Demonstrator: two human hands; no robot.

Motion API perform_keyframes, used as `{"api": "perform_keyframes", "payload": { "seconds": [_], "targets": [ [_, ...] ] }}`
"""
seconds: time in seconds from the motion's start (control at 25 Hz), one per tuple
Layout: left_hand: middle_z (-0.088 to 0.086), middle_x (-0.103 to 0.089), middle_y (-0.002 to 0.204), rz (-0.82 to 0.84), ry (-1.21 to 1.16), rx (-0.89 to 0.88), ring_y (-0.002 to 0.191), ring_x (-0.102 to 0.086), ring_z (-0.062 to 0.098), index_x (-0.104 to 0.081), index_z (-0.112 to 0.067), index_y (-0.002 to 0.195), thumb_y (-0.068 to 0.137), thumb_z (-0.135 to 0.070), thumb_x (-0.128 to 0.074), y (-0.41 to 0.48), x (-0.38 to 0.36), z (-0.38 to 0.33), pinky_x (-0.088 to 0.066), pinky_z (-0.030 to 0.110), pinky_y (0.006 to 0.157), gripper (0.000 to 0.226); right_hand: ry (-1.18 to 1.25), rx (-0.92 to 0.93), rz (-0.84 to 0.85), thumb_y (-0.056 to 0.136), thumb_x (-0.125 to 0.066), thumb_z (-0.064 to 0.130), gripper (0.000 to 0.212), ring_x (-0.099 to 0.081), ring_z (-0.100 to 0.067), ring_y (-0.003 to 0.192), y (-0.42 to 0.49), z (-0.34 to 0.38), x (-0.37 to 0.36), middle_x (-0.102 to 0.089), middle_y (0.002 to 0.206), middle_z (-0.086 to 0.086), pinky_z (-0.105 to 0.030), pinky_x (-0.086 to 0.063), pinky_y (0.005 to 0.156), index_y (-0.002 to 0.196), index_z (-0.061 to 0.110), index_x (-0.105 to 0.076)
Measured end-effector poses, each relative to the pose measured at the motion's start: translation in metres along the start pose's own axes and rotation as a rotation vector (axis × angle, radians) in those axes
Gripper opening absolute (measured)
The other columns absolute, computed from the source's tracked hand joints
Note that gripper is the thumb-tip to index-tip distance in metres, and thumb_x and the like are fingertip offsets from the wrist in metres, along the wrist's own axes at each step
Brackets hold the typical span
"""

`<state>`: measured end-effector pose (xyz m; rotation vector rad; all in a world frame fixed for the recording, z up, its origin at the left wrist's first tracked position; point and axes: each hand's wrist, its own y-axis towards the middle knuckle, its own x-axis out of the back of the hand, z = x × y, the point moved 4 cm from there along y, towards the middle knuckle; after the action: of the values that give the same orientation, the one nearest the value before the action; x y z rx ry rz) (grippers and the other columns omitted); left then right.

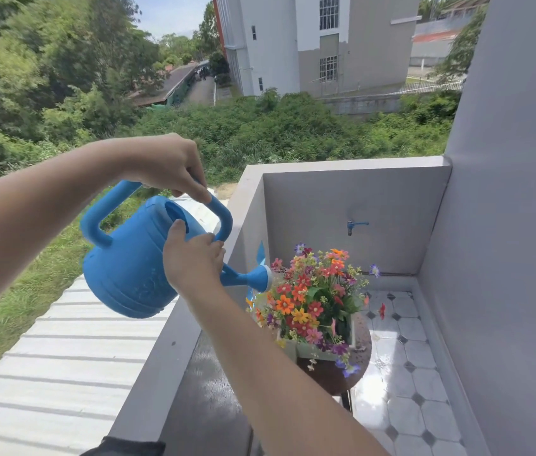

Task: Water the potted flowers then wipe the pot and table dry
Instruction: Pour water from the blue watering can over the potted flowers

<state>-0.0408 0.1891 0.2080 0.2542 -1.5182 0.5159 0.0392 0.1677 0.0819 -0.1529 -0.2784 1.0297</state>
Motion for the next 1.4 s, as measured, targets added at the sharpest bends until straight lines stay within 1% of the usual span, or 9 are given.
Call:
{"api": "perform_keyframes", "payload": {
  "seconds": [0.16,0.28,0.44,0.56,0.76,0.92,1.08,1.24,1.4],
  "targets": [
    [0.002,-0.066,0.057,-0.035,-0.008,0.006,0.051,-0.052,0.014,-0.075,-0.020,0.070,0.078,-0.049,-0.067,-0.004,0.003,0.003,-0.045,0.031,0.054,0.031,-0.013,0.050,-0.051,0.097,-0.024,0.048,0.073,0.001,-0.026,0.146,-0.002,0.004,0.006,-0.004,0.158,-0.014,-0.044,-0.004,0.118,0.148,0.000,-0.005],
    [0.003,-0.066,0.059,-0.046,0.006,0.017,0.051,-0.051,0.015,-0.075,-0.016,0.073,0.079,-0.049,-0.066,-0.010,0.006,0.007,-0.044,0.030,0.054,0.035,-0.020,0.078,-0.032,0.097,-0.024,0.048,0.073,0.003,-0.025,0.146,-0.005,0.007,0.000,-0.003,0.158,-0.014,-0.044,-0.003,0.118,0.148,0.000,-0.006],
    [-0.004,-0.064,0.054,-0.023,-0.006,0.037,0.050,-0.051,0.012,-0.076,-0.024,0.072,0.079,-0.046,-0.068,-0.022,0.001,0.013,-0.042,0.027,0.051,0.024,-0.004,0.046,0.021,0.097,-0.021,0.049,0.073,0.008,-0.024,0.146,-0.015,0.007,-0.015,0.003,0.159,-0.013,-0.043,0.001,0.117,0.149,0.002,-0.001],
    [-0.007,-0.062,0.048,0.022,-0.020,0.031,0.047,-0.050,0.010,-0.074,-0.032,0.069,0.078,-0.047,-0.069,-0.032,-0.007,0.017,-0.044,0.030,0.052,0.018,0.015,0.001,0.054,0.097,-0.021,0.049,0.073,0.008,-0.024,0.146,-0.026,0.002,-0.028,0.004,0.159,-0.012,-0.043,0.000,0.117,0.149,0.003,0.001],
    [-0.011,-0.061,0.047,0.036,-0.050,0.007,0.047,-0.049,0.011,-0.075,-0.032,0.070,0.076,-0.050,-0.069,-0.041,-0.014,0.011,-0.045,0.032,0.053,0.020,0.018,-0.020,0.034,0.097,-0.023,0.049,0.074,0.011,-0.024,0.146,-0.040,-0.005,-0.027,0.009,0.159,-0.012,-0.041,0.002,0.117,0.149,0.003,0.004],
    [-0.007,-0.062,0.049,-0.030,-0.055,-0.018,0.049,-0.051,0.011,-0.074,-0.029,0.067,0.077,-0.049,-0.068,-0.040,-0.006,0.004,-0.045,0.031,0.055,0.023,-0.013,0.017,-0.020,0.098,-0.023,0.048,0.074,0.012,-0.023,0.146,-0.039,-0.002,-0.014,0.009,0.159,-0.012,-0.041,0.003,0.117,0.149,0.003,0.004],
    [-0.003,-0.061,0.049,-0.056,-0.051,-0.032,0.044,-0.048,0.012,-0.070,-0.032,0.056,0.078,-0.046,-0.068,-0.040,0.001,0.000,-0.044,0.029,0.050,0.026,-0.021,0.037,-0.029,0.098,-0.022,0.049,0.073,0.011,-0.023,0.146,-0.036,0.001,-0.011,0.008,0.159,-0.010,-0.042,0.002,0.117,0.150,0.004,0.003],
    [-0.006,-0.062,0.048,-0.012,-0.041,-0.033,0.047,-0.050,0.014,-0.074,-0.033,0.068,0.076,-0.047,-0.069,-0.037,-0.006,-0.007,-0.045,0.032,0.052,0.018,0.027,0.015,-0.025,0.098,-0.023,0.049,0.073,0.010,-0.023,0.146,-0.040,-0.006,-0.012,0.008,0.159,-0.012,-0.041,0.002,0.117,0.149,0.003,0.002],
    [-0.009,-0.060,0.045,0.033,-0.052,-0.037,0.048,-0.049,0.014,-0.075,-0.031,0.074,0.076,-0.047,-0.070,-0.031,-0.017,-0.020,-0.042,0.029,0.051,0.016,0.028,-0.038,-0.024,0.097,-0.022,0.050,0.074,0.010,-0.023,0.146,-0.045,-0.019,-0.006,0.008,0.159,-0.011,-0.041,0.002,0.117,0.149,0.004,0.003]
  ]
}}
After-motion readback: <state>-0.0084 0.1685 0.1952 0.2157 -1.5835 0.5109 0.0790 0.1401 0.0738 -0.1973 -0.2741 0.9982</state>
